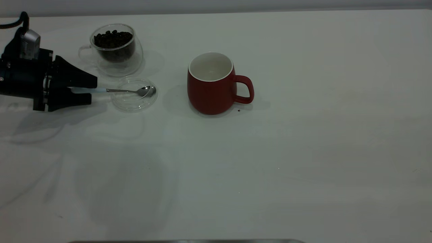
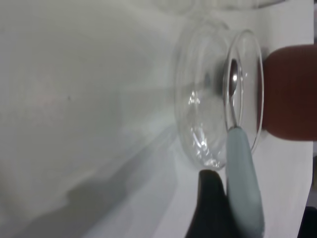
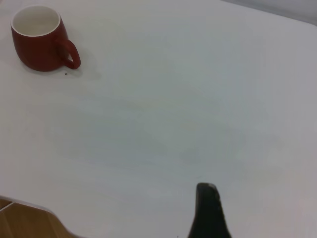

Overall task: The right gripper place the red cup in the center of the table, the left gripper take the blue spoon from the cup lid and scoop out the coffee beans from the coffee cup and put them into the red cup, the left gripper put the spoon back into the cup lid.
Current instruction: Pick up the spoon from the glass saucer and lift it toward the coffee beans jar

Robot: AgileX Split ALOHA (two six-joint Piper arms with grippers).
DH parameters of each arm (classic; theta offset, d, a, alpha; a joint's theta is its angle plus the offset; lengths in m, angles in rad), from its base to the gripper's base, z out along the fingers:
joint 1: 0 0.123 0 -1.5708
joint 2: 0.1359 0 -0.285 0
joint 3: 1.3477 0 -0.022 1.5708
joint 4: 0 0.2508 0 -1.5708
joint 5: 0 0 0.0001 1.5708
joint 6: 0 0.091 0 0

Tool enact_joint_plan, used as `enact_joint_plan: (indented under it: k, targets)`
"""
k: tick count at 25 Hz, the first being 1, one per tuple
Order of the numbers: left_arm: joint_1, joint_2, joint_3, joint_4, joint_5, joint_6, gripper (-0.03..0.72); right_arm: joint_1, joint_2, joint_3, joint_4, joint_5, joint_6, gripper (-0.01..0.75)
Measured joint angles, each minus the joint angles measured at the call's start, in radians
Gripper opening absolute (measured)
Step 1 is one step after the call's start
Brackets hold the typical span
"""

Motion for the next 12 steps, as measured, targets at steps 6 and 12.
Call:
enact_joint_plan:
  k: [6, 12]
  targets:
    - [0.0, 0.0, 0.0, -0.014, -0.019, 0.024, 0.586, 0.0, 0.0, 0.0, 0.0, 0.0, 0.0, 0.573]
    - [0.0, 0.0, 0.0, -0.016, -0.075, 0.027, 0.586, 0.0, 0.0, 0.0, 0.0, 0.0, 0.0, 0.573]
